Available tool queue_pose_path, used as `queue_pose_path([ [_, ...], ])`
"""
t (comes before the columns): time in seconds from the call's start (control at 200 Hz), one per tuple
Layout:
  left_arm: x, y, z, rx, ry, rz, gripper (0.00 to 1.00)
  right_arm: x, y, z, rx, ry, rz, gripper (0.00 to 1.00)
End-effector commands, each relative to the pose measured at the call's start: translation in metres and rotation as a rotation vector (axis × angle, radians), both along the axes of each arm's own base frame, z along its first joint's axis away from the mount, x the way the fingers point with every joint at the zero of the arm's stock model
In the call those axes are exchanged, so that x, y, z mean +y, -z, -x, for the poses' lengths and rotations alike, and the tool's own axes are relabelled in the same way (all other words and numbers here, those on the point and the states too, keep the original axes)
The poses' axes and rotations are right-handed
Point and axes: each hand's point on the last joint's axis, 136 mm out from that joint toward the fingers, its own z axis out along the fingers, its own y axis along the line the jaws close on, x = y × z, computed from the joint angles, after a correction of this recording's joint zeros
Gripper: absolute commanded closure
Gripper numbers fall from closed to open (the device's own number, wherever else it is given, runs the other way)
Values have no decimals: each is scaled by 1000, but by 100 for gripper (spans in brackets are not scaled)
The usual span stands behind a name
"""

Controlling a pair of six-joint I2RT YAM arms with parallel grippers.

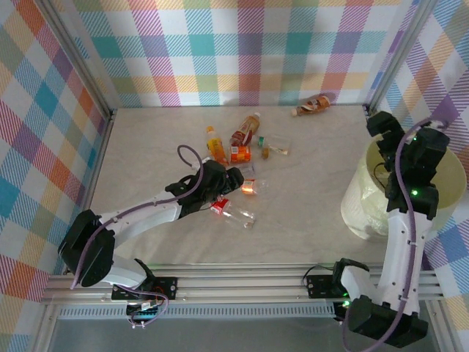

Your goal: Put the plastic bottles in the bin

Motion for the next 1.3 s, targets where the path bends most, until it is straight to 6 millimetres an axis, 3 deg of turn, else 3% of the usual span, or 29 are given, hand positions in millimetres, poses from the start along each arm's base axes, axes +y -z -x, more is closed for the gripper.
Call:
queue_pose_path([
  [0.0, 38, 7, 8, 32, -174, -23, 0, 51, -19, -15, -98, -249, 120, 0],
  [0.18, 68, 21, 18, 72, -275, -52, 0, 125, -12, -21, -157, -527, 271, 0],
  [0.3, 68, 30, 14, 90, -294, 17, 0, 178, -1, -19, -197, -703, 330, 0],
  [0.43, 66, 41, 9, 136, -311, 87, 0, 240, 26, -7, -210, -916, 394, 0],
  [0.635, 56, 63, 4, 208, -336, 169, 0, 298, 78, 11, -160, -1077, 492, 0],
  [0.79, 42, 78, -1, 264, -332, 233, 2, 321, 116, 26, -102, -1153, 461, 0],
  [0.925, 34, 97, 0, 323, -338, 268, 3, 324, 137, 31, -9, -1159, 431, 0],
  [1.125, 18, 116, -1, 392, -320, 300, 11, 322, 141, 27, -60, -1100, 370, 0],
  [1.295, 17, 122, -2, 396, -319, 292, 28, 311, 132, 24, -136, -1030, 410, 0],
])
